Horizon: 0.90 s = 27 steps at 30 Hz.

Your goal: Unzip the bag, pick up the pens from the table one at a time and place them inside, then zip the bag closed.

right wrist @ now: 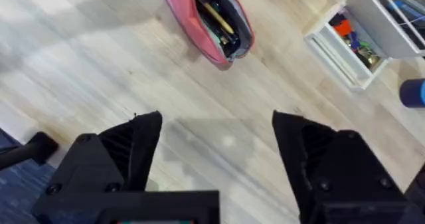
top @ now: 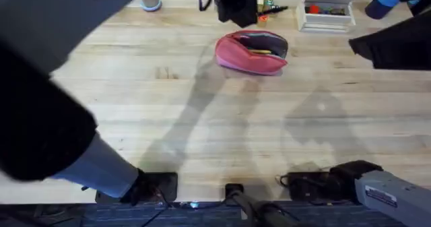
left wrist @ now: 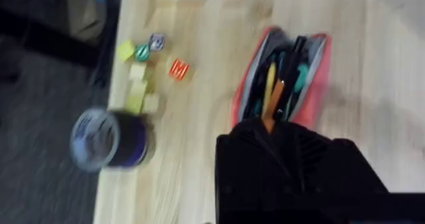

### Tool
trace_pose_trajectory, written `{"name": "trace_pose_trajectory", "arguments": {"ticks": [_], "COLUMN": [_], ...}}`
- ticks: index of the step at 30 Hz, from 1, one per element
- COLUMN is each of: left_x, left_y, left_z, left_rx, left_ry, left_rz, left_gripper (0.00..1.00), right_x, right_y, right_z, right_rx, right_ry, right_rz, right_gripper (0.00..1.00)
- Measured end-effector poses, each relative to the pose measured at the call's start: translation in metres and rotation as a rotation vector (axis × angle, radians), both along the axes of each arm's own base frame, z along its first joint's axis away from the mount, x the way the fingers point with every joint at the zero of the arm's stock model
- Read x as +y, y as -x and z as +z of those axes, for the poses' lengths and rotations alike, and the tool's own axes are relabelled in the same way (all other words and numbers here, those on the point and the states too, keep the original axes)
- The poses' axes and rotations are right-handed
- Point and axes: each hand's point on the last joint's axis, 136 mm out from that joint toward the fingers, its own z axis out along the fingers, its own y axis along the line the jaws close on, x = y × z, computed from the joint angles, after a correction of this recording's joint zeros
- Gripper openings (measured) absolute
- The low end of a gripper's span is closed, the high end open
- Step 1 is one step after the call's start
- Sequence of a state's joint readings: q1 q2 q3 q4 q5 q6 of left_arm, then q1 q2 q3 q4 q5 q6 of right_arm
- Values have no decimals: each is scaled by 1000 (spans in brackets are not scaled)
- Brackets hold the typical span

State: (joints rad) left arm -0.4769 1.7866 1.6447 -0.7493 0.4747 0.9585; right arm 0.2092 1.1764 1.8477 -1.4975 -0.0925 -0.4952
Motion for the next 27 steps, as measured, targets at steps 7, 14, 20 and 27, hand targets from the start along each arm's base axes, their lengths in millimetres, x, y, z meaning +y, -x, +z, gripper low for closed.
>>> {"name": "trace_pose_trajectory", "arguments": {"ticks": [7,14,20,27], "left_x": [-42,-67,-64,-42], "left_y": [8,17,18,10], "left_z": [-16,-35,-59,-91], "left_rx": [21,77,140,158], "left_ry": [72,123,82,-74], "left_rz": [-115,-198,-185,-89], "left_gripper": [42,42,42,42], "right_x": [-3,-4,-4,-4], "right_y": [11,10,10,10], "right_z": [8,8,8,8], "right_rx": [-42,-42,-43,-42], "right_ry": [-6,-1,0,0], "right_rz": [-3,-6,-7,-7], "right_gripper": [996,996,996,996]}}
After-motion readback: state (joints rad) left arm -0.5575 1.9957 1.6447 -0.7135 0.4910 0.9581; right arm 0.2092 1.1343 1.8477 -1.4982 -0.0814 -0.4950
